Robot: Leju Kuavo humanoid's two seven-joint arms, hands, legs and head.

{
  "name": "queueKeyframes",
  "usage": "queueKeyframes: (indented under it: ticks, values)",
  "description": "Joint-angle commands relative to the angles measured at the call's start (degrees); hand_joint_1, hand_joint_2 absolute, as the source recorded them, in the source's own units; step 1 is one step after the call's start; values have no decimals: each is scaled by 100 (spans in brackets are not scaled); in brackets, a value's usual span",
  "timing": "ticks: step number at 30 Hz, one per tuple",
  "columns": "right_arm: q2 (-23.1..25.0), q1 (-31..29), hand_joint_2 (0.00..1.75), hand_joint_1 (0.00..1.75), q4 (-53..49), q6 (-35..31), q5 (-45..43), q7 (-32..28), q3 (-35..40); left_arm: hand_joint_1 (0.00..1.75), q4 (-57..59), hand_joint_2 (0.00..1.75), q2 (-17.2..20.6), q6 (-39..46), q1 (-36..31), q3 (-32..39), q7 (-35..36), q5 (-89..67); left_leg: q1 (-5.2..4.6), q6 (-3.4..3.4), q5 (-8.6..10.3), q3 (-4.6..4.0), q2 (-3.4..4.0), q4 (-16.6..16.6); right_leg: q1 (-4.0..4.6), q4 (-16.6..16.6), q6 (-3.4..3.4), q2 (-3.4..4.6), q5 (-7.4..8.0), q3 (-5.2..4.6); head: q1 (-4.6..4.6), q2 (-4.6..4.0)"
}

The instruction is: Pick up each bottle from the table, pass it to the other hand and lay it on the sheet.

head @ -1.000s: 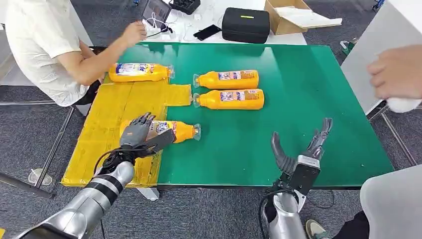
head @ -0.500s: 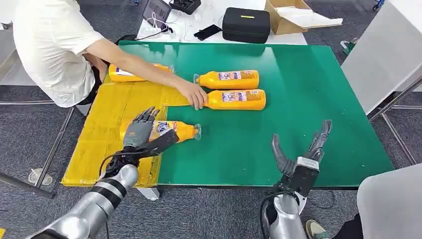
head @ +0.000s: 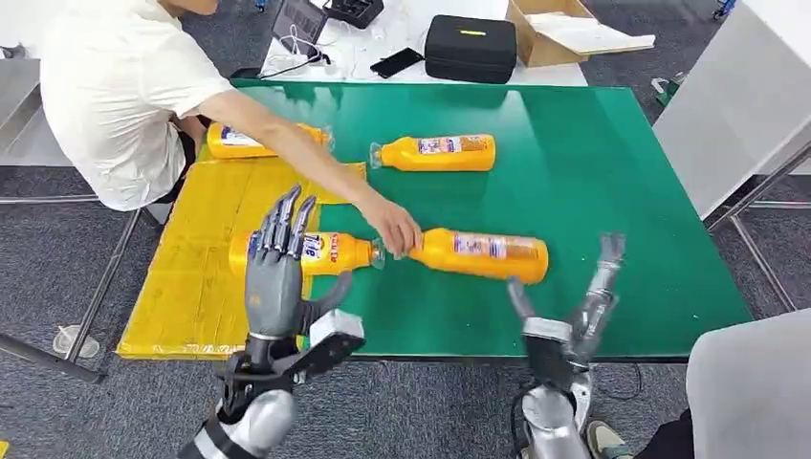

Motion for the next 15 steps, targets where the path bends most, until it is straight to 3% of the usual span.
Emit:
queueKeyframes:
  ticks: [1,4,15]
  values:
    - [-1161,-1165,175,0,2458,356,1829,1154,710,0,-656,175,-25,97,574,-380,-783,1471,-2,10,-7,34,17,-6,2,-14,-5,9,-1,33,0,2]
    - [-1270,-1458,175,0,2841,664,1841,1292,798,0,-405,175,-124,109,523,-335,-1100,2342,-3,18,4,23,8,-5,0,-12,-3,5,0,31,-2,0]
    - [-1361,-1765,175,0,3308,916,2103,1476,1147,0,-403,175,-188,-7,466,-300,-1318,3191,-7,19,2,29,4,-3,-2,-5,-6,-3,-7,37,0,0]
